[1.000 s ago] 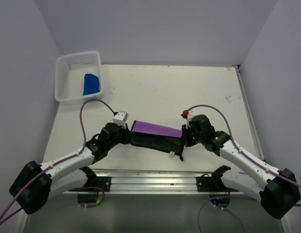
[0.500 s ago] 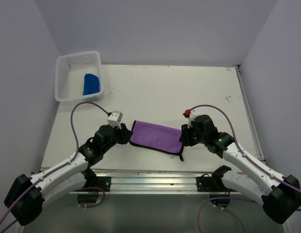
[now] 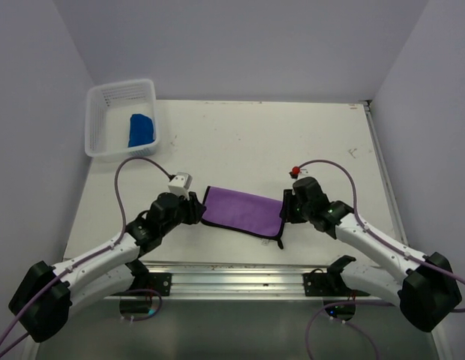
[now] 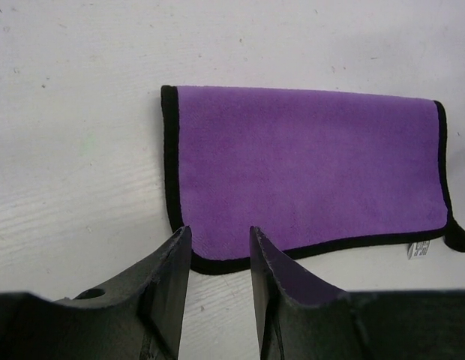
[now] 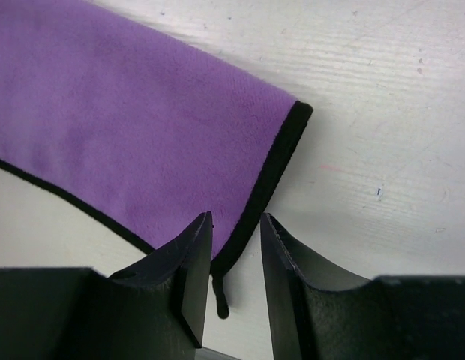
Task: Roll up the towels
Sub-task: Fold the towel
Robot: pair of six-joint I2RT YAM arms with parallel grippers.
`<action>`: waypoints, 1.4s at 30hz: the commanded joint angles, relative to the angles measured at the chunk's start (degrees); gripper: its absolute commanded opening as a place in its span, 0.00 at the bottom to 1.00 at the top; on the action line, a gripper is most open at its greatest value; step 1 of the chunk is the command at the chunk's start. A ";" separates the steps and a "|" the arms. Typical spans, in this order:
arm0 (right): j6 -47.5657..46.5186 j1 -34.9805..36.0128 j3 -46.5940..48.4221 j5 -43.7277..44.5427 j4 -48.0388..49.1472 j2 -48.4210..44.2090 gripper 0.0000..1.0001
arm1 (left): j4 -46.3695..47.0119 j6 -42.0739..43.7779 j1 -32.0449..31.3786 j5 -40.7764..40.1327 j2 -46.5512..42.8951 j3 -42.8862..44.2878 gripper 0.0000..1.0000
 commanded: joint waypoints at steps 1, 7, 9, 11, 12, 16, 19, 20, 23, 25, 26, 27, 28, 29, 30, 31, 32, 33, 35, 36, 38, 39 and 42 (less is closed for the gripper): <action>6.56 0.17 0.10 5.82 3.75 2.33 0.36 | 3.96 0.80 -0.15 0.22 1.70 2.04 0.41; 10.52 0.17 2.38 8.37 4.11 7.69 0.38 | 10.72 2.29 -0.15 1.53 7.59 2.48 0.40; 11.67 0.17 2.47 8.47 4.19 9.02 0.39 | 13.00 2.99 -0.15 1.62 10.22 2.83 0.40; 12.98 0.25 2.12 8.55 4.54 9.63 0.39 | 14.07 3.61 -0.15 1.97 12.94 3.53 0.39; 13.42 0.17 1.95 8.73 4.54 9.81 0.39 | 15.38 4.05 -0.15 2.06 13.83 3.97 0.39; 14.48 0.17 1.59 8.56 4.63 9.99 0.38 | 18.20 4.23 -0.15 3.11 18.31 4.33 0.36; 15.36 0.25 0.98 7.59 4.28 9.37 0.38 | 20.66 3.26 -0.15 3.82 20.77 3.36 0.32; 15.54 0.26 0.72 7.59 4.19 9.02 0.38 | 21.19 3.00 -0.15 3.91 21.48 3.01 0.31; 16.33 0.17 0.28 7.50 3.40 8.32 0.38 | 22.33 2.56 -0.15 4.08 22.27 2.13 0.30; 17.11 0.25 -0.42 7.41 3.14 8.05 0.38 | 23.21 2.29 -0.24 4.26 22.62 1.43 0.29; 17.38 0.17 -0.78 7.41 3.14 8.05 0.38 | 23.39 2.21 -0.15 4.26 22.97 1.25 0.29; 17.47 0.25 -1.04 7.41 3.57 8.14 0.38 | 23.83 2.03 -0.15 4.35 23.24 0.99 0.29; 18.17 0.26 -1.57 7.50 3.75 8.66 0.38 | 24.00 2.03 -0.15 4.52 23.42 0.73 0.29; 18.43 0.17 -1.92 7.50 4.01 8.84 0.38 | 24.35 1.86 -0.15 4.61 23.68 0.38 0.29; 18.70 0.17 -2.10 7.41 4.45 9.19 0.37 | 24.53 1.77 -0.24 4.61 23.85 0.11 0.29; 19.22 0.17 -2.45 7.33 4.72 9.72 0.37 | 24.62 1.59 -0.24 4.61 23.94 -0.07 0.29; 19.40 0.17 -2.54 7.24 5.07 10.42 0.37 | 24.62 1.59 -0.15 4.70 24.03 -0.24 0.29; 19.58 0.17 -2.62 7.32 5.51 10.86 0.37 | 24.88 1.59 -0.15 4.79 23.95 -0.59 0.29; 19.67 0.17 -2.71 7.59 5.68 11.48 0.36 | 24.88 1.33 -0.15 4.88 23.95 -0.94 0.29; 19.76 0.25 -2.80 7.68 5.95 11.57 0.35 | 25.06 1.33 -0.15 4.88 23.94 -1.21 0.30; 20.11 0.26 -3.15 7.76 6.39 11.83 0.34 | 25.15 1.15 -0.24 4.97 24.03 -1.56 0.31; 20.28 0.17 -3.24 7.68 6.82 11.92 0.34 | 25.50 1.15 -0.15 4.97 24.03 -1.74 0.32; 20.37 0.26 -3.24 7.41 7.44 12.97 0.33 | 25.76 1.06 -0.15 4.79 24.73 -2.00 0.33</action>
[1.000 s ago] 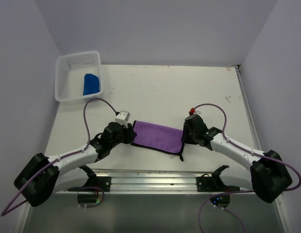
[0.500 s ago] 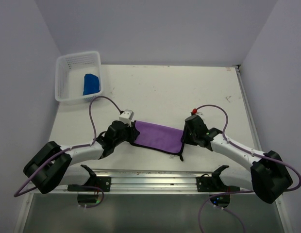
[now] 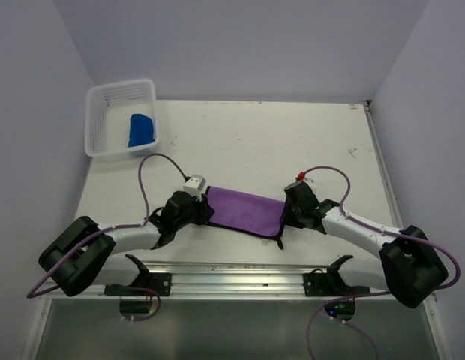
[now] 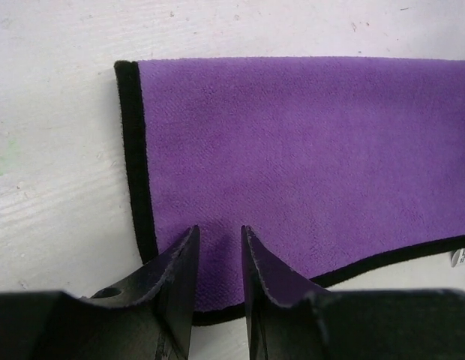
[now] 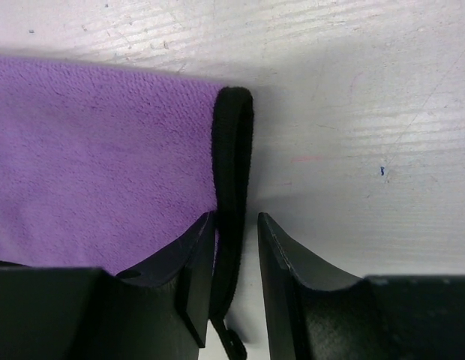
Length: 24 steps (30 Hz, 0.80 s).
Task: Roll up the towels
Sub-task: Fold the towel
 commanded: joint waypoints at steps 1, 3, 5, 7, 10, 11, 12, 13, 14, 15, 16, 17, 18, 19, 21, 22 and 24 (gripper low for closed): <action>1.70 0.17 -0.46 0.97 2.92 1.30 0.33 | 4.17 -0.84 -0.15 0.00 1.04 -0.65 0.33; 1.71 0.17 -0.38 0.61 3.53 2.18 0.33 | 4.26 -1.01 -0.15 0.09 2.01 -0.56 0.33; 1.79 0.26 -0.20 0.53 3.89 3.41 0.33 | 4.69 -1.10 -0.15 0.35 2.45 -0.91 0.33; 1.79 0.17 -0.03 0.61 4.41 4.20 0.31 | 5.05 -1.36 -0.15 0.35 2.45 -1.26 0.33; 1.71 0.26 -0.03 1.31 3.97 4.73 0.24 | 5.05 -1.37 -0.15 0.44 2.10 -1.44 0.33; 1.71 0.26 -0.11 1.40 3.80 4.73 0.22 | 5.05 -1.28 -0.15 0.44 2.01 -1.44 0.33; 1.71 0.26 -0.11 1.58 3.54 4.47 0.20 | 4.79 -1.28 -0.15 0.44 1.84 -1.52 0.33; 1.62 0.17 -0.11 1.75 3.27 4.29 0.16 | 4.78 -1.28 -0.15 0.27 1.40 -1.61 0.33; 1.71 0.17 -0.11 1.84 3.18 3.86 0.14 | 4.70 -1.28 -0.15 0.27 1.31 -1.79 0.33; 1.62 0.25 -0.03 2.02 2.49 3.59 0.12 | 4.44 -1.28 -0.15 0.27 1.05 -1.88 0.33; 1.44 0.17 0.41 2.19 2.05 3.33 0.09 | 4.43 -1.28 -0.15 0.18 0.78 -1.88 0.33; 1.27 0.17 0.67 2.28 1.43 2.80 0.06 | 4.35 -1.28 -0.15 0.26 0.61 -1.96 0.33; 1.01 0.25 1.03 2.63 -0.05 2.45 0.04 | 4.17 -1.45 -0.15 0.27 0.34 -2.14 0.33; 0.39 0.26 1.99 3.16 -1.03 2.10 0.00 | 4.08 -1.45 -0.15 0.61 -0.01 -2.05 0.33; -1.01 0.08 3.39 4.04 -3.39 0.96 0.00 | 3.65 -1.89 -0.15 0.79 -0.62 -2.23 0.33; -1.80 -0.36 3.92 3.87 -4.02 0.61 0.00 | 3.47 -2.07 -0.24 1.05 -1.32 -2.40 0.33; -3.47 -1.15 5.07 2.81 -6.47 -0.01 0.00 | 3.55 -3.12 -0.76 0.97 -2.38 -3.54 0.33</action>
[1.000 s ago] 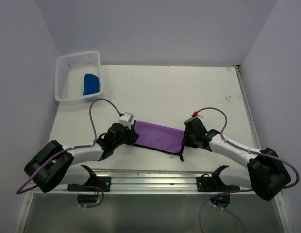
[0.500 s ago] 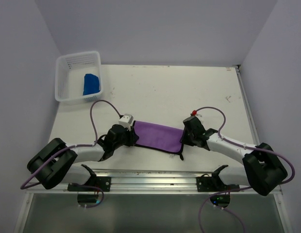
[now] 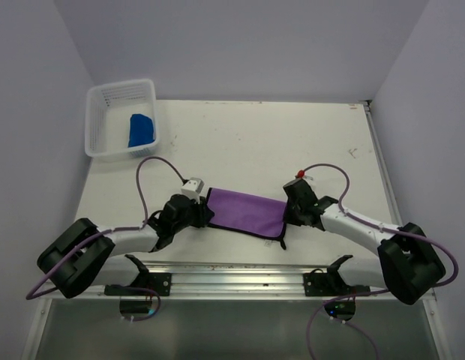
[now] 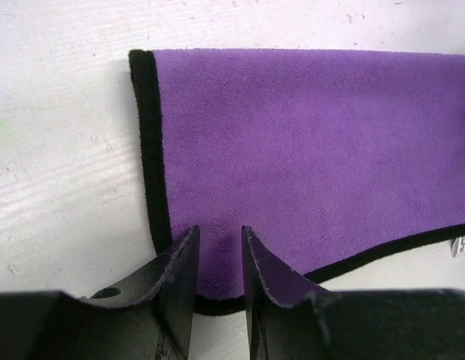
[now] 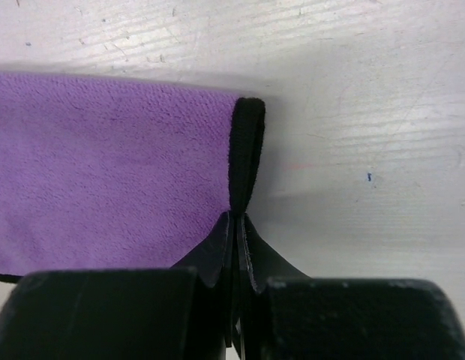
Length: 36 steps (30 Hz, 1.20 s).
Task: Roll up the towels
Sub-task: Fold the towel
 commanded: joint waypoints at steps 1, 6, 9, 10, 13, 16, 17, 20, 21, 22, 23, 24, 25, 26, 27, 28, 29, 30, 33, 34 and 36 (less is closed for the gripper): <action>-4.69 -2.06 4.24 1.54 -6.74 -2.24 0.00 | 1.48 -1.94 -0.92 0.27 -3.30 -1.82 0.33; -9.97 -7.51 5.91 -0.91 -11.75 -4.61 0.00 | 0.87 -1.77 -1.62 -0.17 -5.85 -2.62 0.37; -12.35 -8.31 8.19 -0.57 -14.48 -5.49 0.00 | -0.63 -0.45 -1.62 -1.14 -6.47 -0.95 0.38; -12.97 -8.31 9.07 -0.65 -15.18 -5.58 0.00 | -0.63 -0.19 -1.62 -1.57 -6.47 -0.16 0.38; -15.34 -8.40 12.85 -2.06 -17.29 -3.66 0.00 | 0.16 0.78 -1.62 -1.58 -5.08 1.51 0.38; -17.36 -8.32 16.46 -3.63 -18.79 -1.46 0.00 | 2.35 1.39 -1.62 -1.14 -1.82 3.18 0.38; -17.72 -8.40 17.25 -4.08 -19.31 -1.02 0.00 | 2.88 1.48 -1.62 -0.96 -1.03 3.54 0.38; -19.30 -8.40 20.50 -5.22 -20.72 0.74 0.00 | 3.24 1.48 -1.62 -1.75 1.69 5.29 0.38; -19.48 -8.40 21.99 -5.57 -20.99 1.09 0.00 | 3.06 1.48 -1.62 -2.01 2.92 6.17 0.38; -19.83 -8.40 22.70 -5.93 -21.34 1.44 0.00 | 3.15 1.57 -1.62 -2.10 3.54 6.52 0.38; -20.00 -8.40 23.40 -6.80 -21.78 2.14 0.00 | 3.32 1.66 -1.62 -2.10 4.07 6.88 0.37; -20.53 -8.32 24.80 -7.16 -22.13 2.50 0.00 | 3.58 1.57 -1.62 -1.84 5.12 6.97 0.37; -20.79 -8.31 25.51 -7.59 -22.31 2.94 0.00 | 3.94 1.57 -1.62 -1.58 5.56 7.32 0.35; -21.14 -8.05 26.73 -8.47 -22.74 3.46 0.00 | 4.11 1.48 -1.62 -1.32 6.00 7.23 0.35; -21.24 -7.96 27.36 -8.83 -22.83 3.73 0.00 | 4.55 1.40 -1.62 -0.79 6.53 7.06 0.34; -21.32 -7.70 27.97 -9.09 -22.92 4.08 0.00 | 5.34 1.05 -1.62 -0.61 6.80 6.88 0.31; -21.32 -7.53 28.50 -9.27 -23.01 4.26 0.00 | 5.69 0.87 -1.62 -0.52 6.89 6.62 0.31; -21.32 -6.83 29.64 -9.79 -23.10 4.87 0.00 | 5.78 0.78 -1.62 -0.43 7.15 6.53 0.30; -21.24 -4.81 31.83 -10.50 -23.27 6.97 0.00 | 6.84 0.52 -1.62 -0.09 7.50 5.48 0.28; -21.24 -4.19 32.37 -10.76 -23.36 7.77 0.00 | 7.36 0.43 -1.62 -0.08 7.59 5.30 0.27; -20.54 -2.79 33.77 -10.76 -23.01 8.91 0.00 | 7.98 0.34 -1.62 0.18 7.94 4.95 0.27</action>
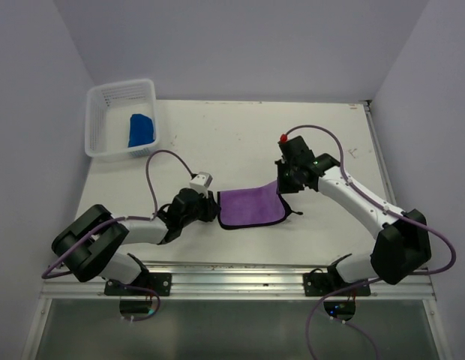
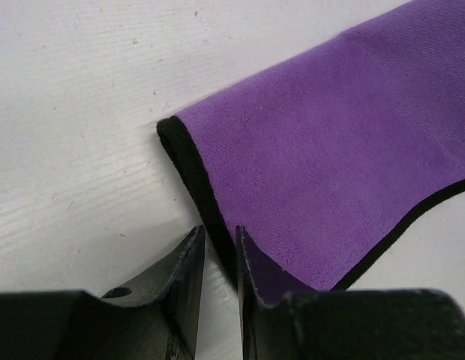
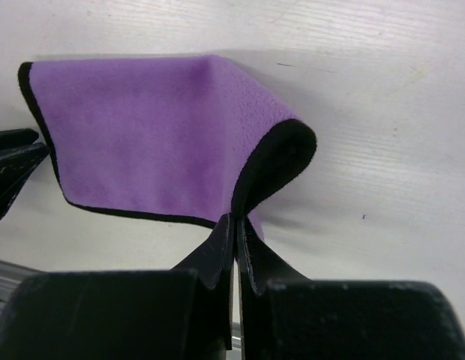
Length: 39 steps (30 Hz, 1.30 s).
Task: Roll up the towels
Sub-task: Fold the towel
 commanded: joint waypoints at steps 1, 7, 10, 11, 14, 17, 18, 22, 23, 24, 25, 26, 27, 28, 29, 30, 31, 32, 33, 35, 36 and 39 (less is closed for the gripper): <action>-0.56 2.62 3.85 -2.02 -0.54 3.01 0.00 | 5.95 0.10 -0.16 0.42 0.84 -0.56 0.26; 1.46 6.22 8.07 -3.33 0.42 8.03 0.00 | 7.27 -0.34 -0.16 0.60 1.02 -1.62 0.26; 2.43 7.98 9.83 -4.22 1.39 10.40 0.00 | 7.44 -0.08 -0.16 0.68 1.02 -2.06 0.26; 2.69 8.33 10.27 -4.57 1.83 11.28 0.00 | 7.53 -0.08 -0.16 0.68 0.93 -2.32 0.26; 4.18 10.26 12.20 -5.36 3.06 13.30 0.00 | 8.06 -0.43 -0.16 0.42 0.75 -3.11 0.26; 5.41 11.41 13.00 -6.24 4.81 14.97 0.00 | 9.11 -0.95 -0.16 0.51 0.67 -4.08 0.26; 5.77 11.94 13.35 -6.76 5.26 15.93 0.00 | 9.38 -0.96 -0.16 0.51 0.93 -4.34 0.26; 8.49 12.82 12.56 -9.14 10.60 17.61 0.00 | 10.43 -1.31 -0.16 0.77 1.63 -4.69 0.26; 9.28 13.25 12.21 -9.49 11.32 17.88 0.00 | 10.69 -1.39 -0.25 0.77 1.89 -4.95 0.26; 9.64 13.43 12.12 -9.67 12.02 18.23 0.00 | 11.05 -1.48 -0.25 0.69 2.07 -4.96 0.26; 9.81 13.61 12.03 -9.84 13.07 18.66 0.00 | 11.14 -1.48 -0.16 0.68 2.16 -5.04 0.26; 10.34 13.96 11.86 -10.19 13.78 18.93 0.00 | 11.22 -1.48 -0.25 0.68 2.42 -4.96 0.26; 10.69 14.05 11.51 -10.63 14.57 19.02 0.00 | 11.49 -1.48 -0.16 0.77 2.60 -5.04 0.26; 11.22 14.14 11.42 -11.42 16.14 19.46 0.00 | 11.58 -1.48 -0.16 0.77 2.69 -5.13 0.26; 11.74 14.40 11.16 -11.69 16.77 19.72 0.00 | 11.66 -1.48 -0.25 0.69 2.86 -5.22 0.26; 11.92 14.49 11.15 -11.78 16.95 20.07 0.00 | 11.84 -1.48 -0.16 0.68 2.95 -5.22 0.25; 12.01 14.66 11.24 -11.86 17.47 20.86 0.00 | 11.84 -1.57 -0.16 0.68 2.95 -5.31 0.25; 12.19 15.10 11.41 -11.95 17.74 21.13 0.00 | 11.93 -1.57 -0.16 0.68 2.95 -5.31 0.25; 12.45 15.28 11.42 -12.21 18.18 21.65 0.00 | 12.01 -1.66 -0.16 0.68 2.95 -5.48 0.26; 12.80 15.80 11.42 -12.56 19.32 23.14 0.00 | 12.02 -1.66 -0.16 0.68 2.95 -5.40 0.25; 12.98 15.98 11.42 -12.74 19.58 23.59 0.00 | 12.02 -1.66 -0.16 0.68 2.95 -5.48 0.25; 13.86 16.60 11.33 -13.35 21.08 25.34 0.00 | 11.93 -1.57 -0.16 0.60 2.86 -5.66 0.25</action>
